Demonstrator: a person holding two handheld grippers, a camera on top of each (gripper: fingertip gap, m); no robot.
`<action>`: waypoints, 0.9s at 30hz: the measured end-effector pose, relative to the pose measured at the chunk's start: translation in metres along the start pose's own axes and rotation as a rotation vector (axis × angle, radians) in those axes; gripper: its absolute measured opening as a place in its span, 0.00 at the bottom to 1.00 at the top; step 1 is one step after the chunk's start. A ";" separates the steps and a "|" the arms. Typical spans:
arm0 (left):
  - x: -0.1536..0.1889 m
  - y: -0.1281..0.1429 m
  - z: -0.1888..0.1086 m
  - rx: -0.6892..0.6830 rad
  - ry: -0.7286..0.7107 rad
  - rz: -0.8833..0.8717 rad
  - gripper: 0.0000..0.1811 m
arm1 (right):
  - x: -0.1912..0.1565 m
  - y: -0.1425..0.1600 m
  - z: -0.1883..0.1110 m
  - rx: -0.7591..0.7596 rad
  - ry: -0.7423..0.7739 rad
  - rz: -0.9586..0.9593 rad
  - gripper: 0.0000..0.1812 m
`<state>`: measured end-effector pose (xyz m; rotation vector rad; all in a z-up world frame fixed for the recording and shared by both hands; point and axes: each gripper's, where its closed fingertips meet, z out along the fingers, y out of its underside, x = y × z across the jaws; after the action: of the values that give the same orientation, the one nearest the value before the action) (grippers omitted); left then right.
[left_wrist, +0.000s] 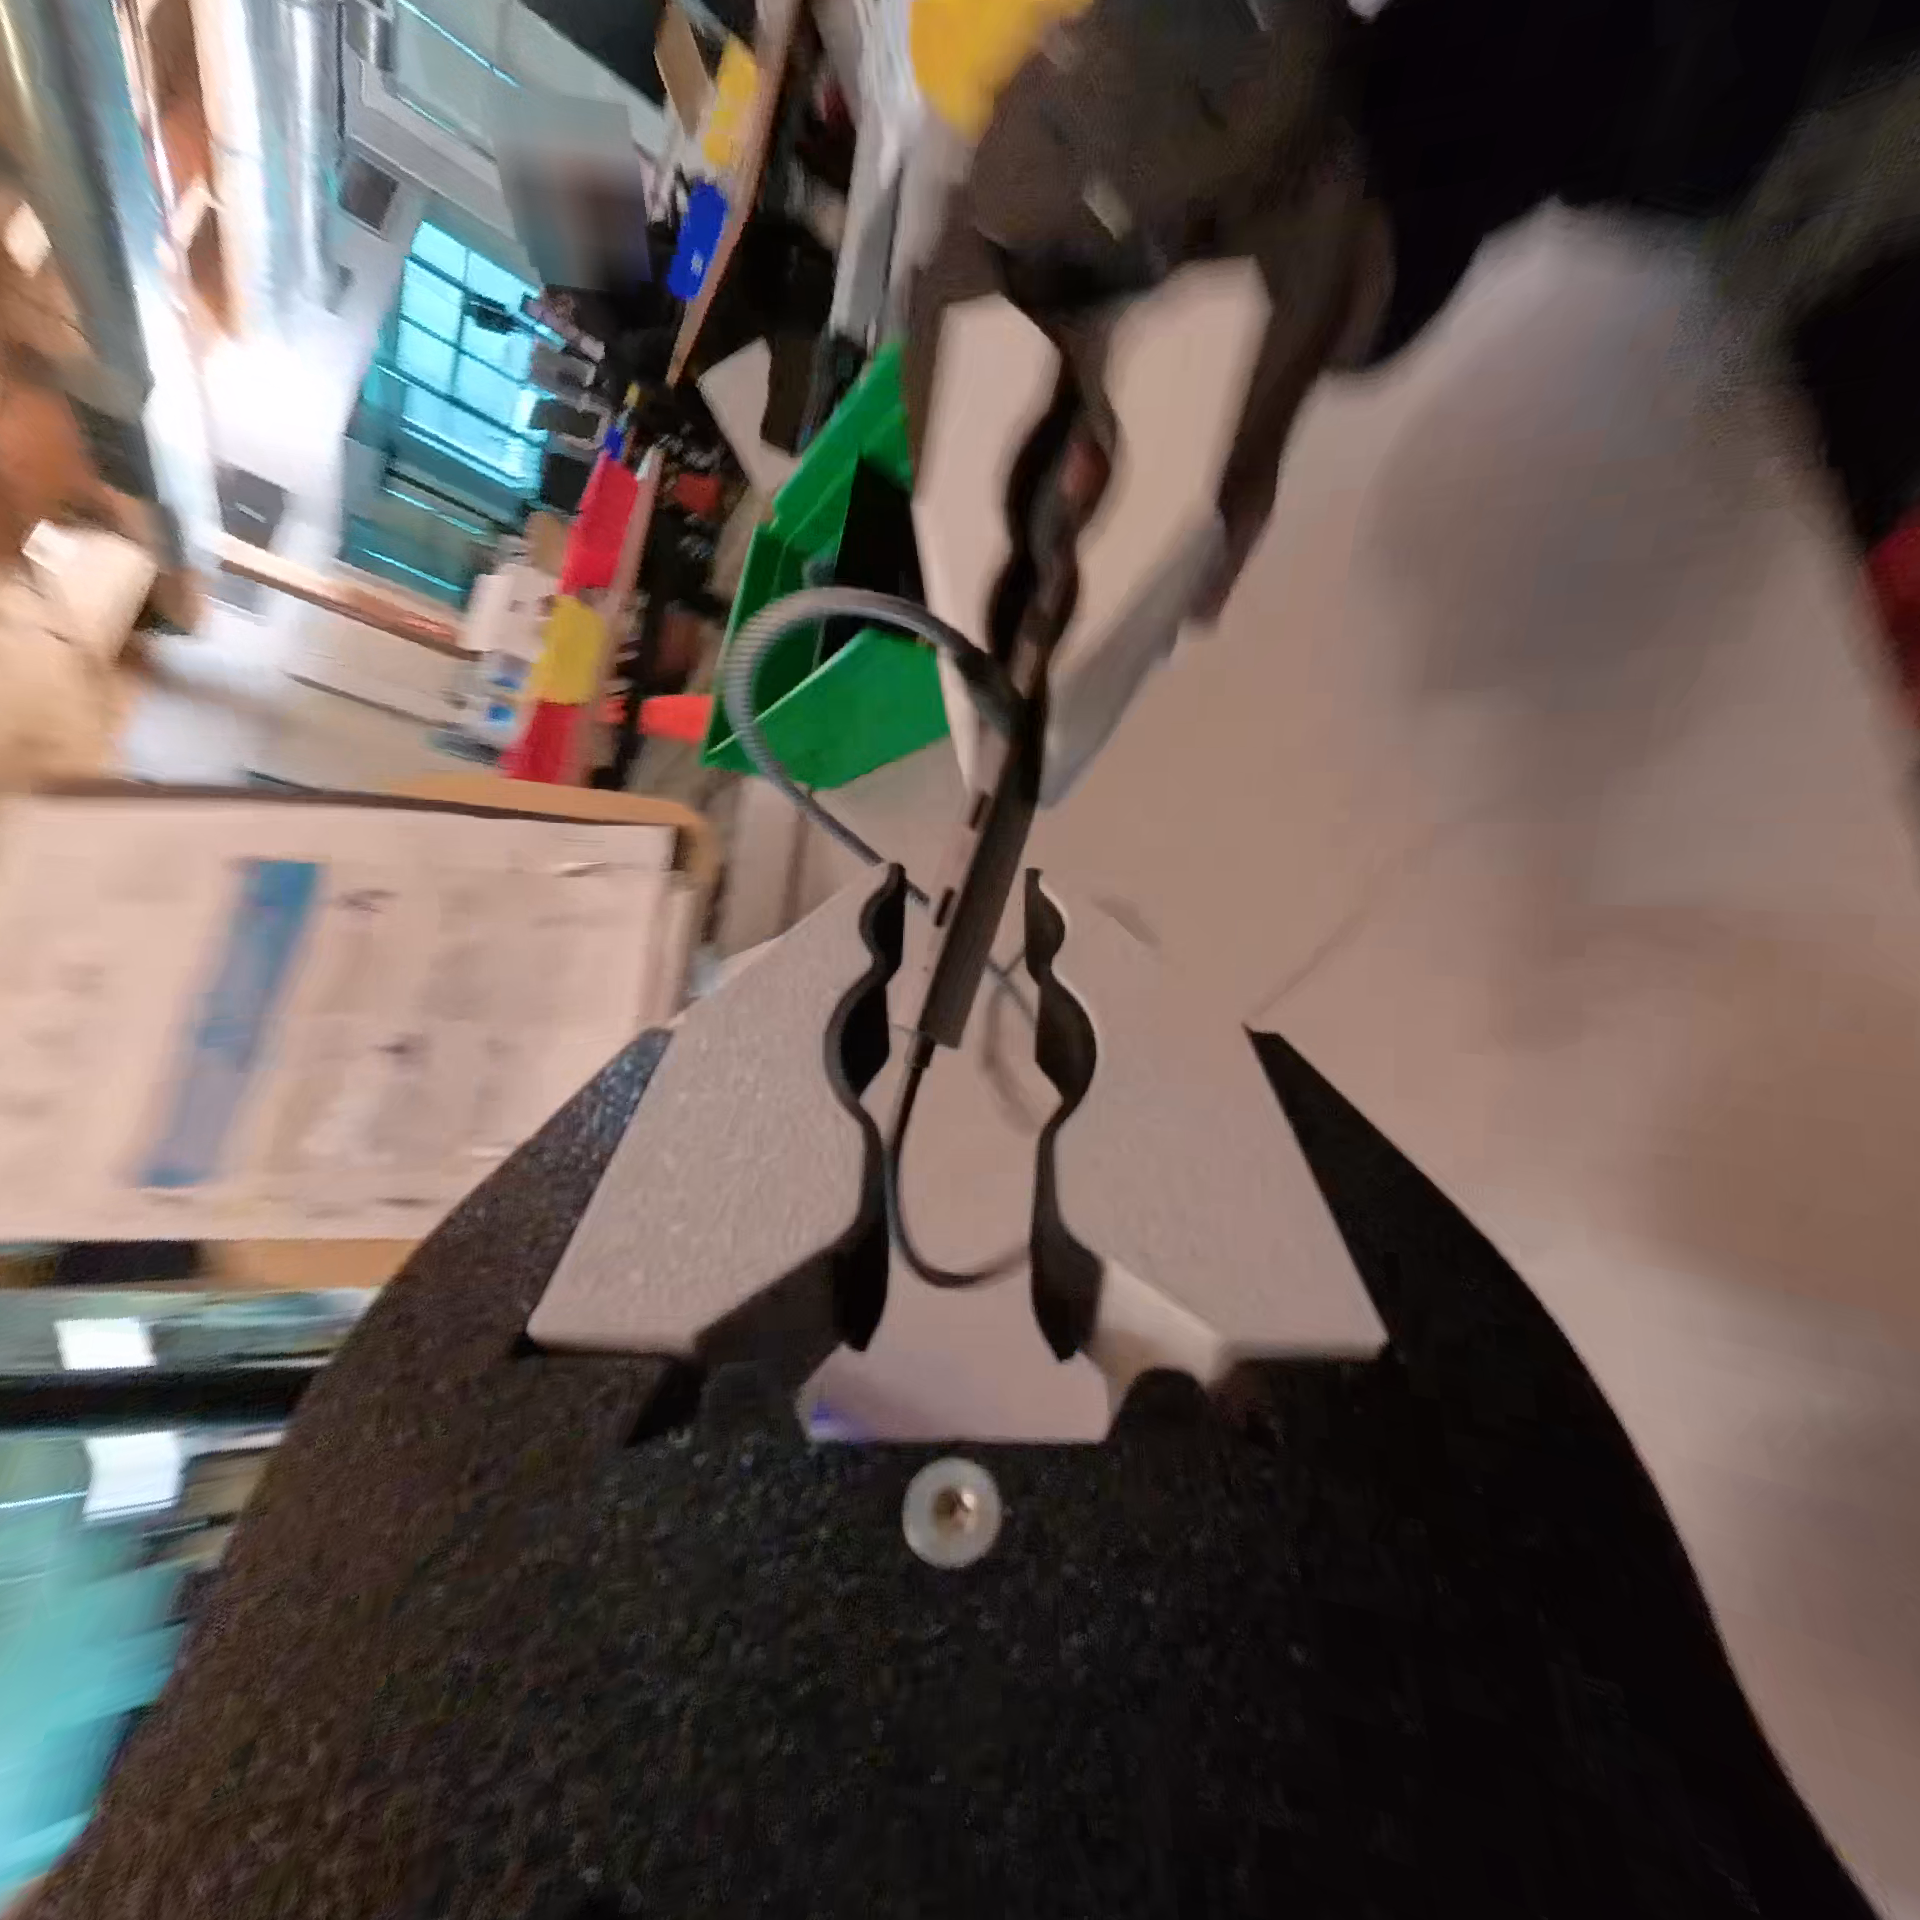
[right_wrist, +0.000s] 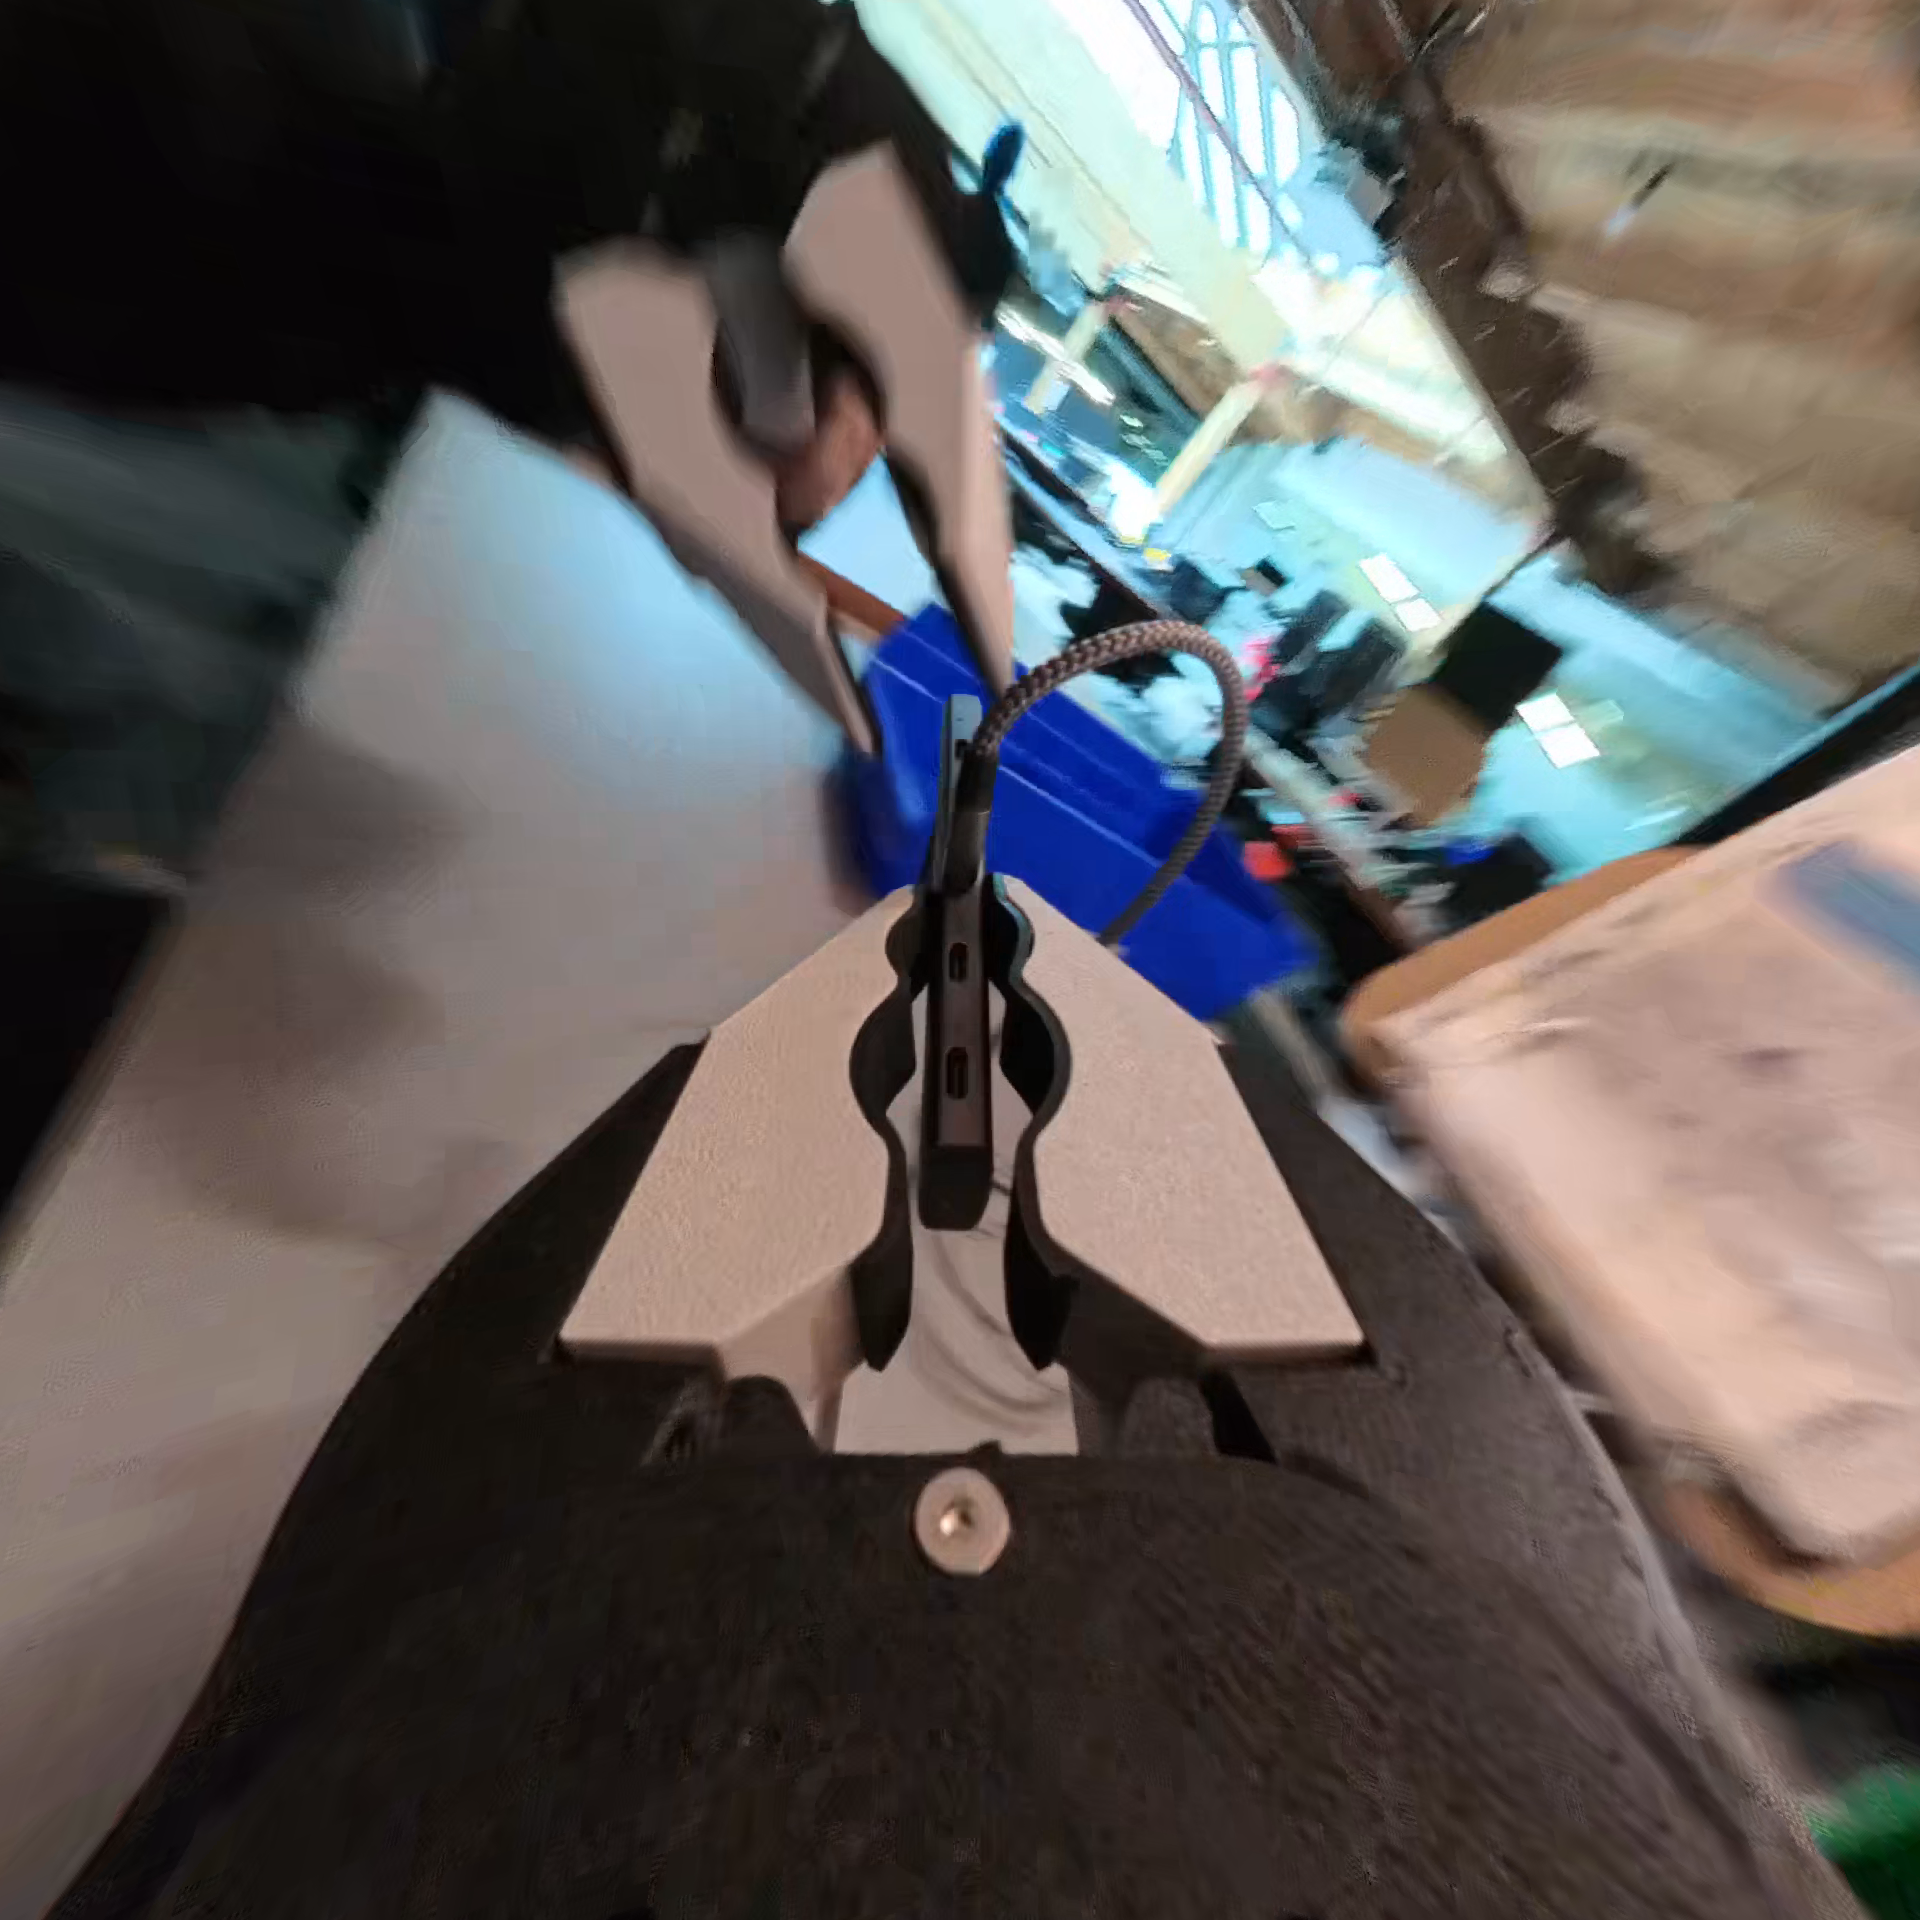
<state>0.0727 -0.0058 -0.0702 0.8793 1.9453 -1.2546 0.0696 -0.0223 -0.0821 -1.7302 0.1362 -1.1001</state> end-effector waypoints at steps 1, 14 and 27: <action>-0.006 -0.007 -0.008 0.068 0.033 -0.165 0.14 | 0.000 0.004 -0.002 -0.040 0.041 -0.141 0.04; 0.021 0.029 -0.039 -0.105 0.544 -0.979 0.35 | -0.002 -0.019 -0.012 -0.002 0.295 -0.765 0.04; 0.037 -0.027 -0.014 0.316 0.730 -1.166 0.18 | -0.028 -0.032 -0.007 0.175 0.190 -0.607 0.04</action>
<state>0.0280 0.0059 -0.0824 0.2597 3.1026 -2.1136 0.0355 0.0034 -0.0731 -1.5404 -0.3837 -1.6615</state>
